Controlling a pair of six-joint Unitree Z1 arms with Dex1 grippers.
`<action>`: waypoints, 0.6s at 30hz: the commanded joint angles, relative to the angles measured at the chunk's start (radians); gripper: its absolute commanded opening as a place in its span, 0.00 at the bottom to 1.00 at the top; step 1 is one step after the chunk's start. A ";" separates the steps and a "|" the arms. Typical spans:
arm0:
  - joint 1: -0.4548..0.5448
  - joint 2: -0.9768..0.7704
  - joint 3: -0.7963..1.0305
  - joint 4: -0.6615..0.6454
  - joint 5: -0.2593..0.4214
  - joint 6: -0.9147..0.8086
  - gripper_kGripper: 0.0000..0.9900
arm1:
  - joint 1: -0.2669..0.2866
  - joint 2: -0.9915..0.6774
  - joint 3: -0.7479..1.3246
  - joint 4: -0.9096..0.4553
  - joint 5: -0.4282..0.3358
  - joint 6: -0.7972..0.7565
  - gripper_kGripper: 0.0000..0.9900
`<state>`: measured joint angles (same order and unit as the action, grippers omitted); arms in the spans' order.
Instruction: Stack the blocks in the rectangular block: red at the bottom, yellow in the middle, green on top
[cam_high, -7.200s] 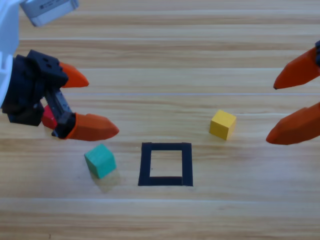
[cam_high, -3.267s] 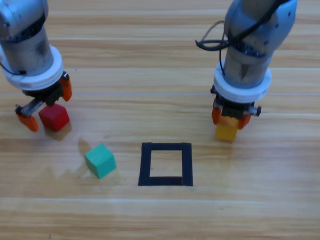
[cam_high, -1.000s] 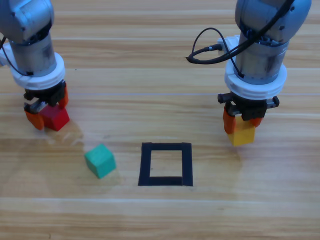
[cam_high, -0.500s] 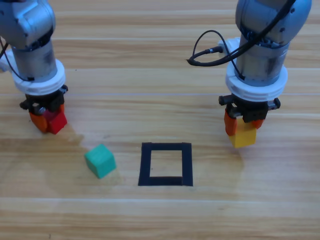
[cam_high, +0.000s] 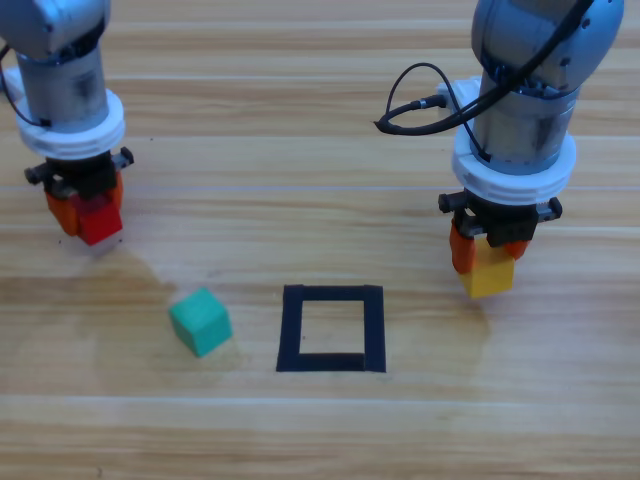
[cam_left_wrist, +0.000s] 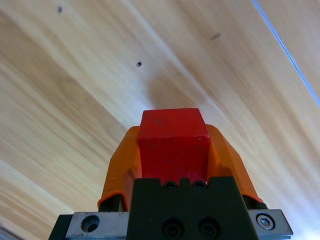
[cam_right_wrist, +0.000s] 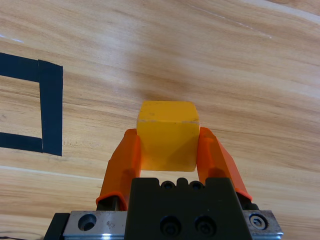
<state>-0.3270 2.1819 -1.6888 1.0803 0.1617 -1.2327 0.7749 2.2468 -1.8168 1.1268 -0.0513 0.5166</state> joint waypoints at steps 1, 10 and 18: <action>0.003 -0.114 -0.042 0.000 -0.053 0.268 0.00 | -0.019 -0.053 0.036 -0.015 0.010 -0.013 0.11; -0.172 -0.157 -0.092 0.000 -0.103 0.599 0.00 | -0.019 -0.069 0.047 -0.015 0.005 -0.007 0.11; -0.359 -0.114 -0.101 0.003 -0.070 0.688 0.00 | -0.019 -0.093 0.056 -0.015 0.007 -0.003 0.11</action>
<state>-0.5598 2.0068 -1.7874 1.0797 0.0712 -0.5629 0.7749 2.2237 -1.7944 1.1268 -0.0514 0.5167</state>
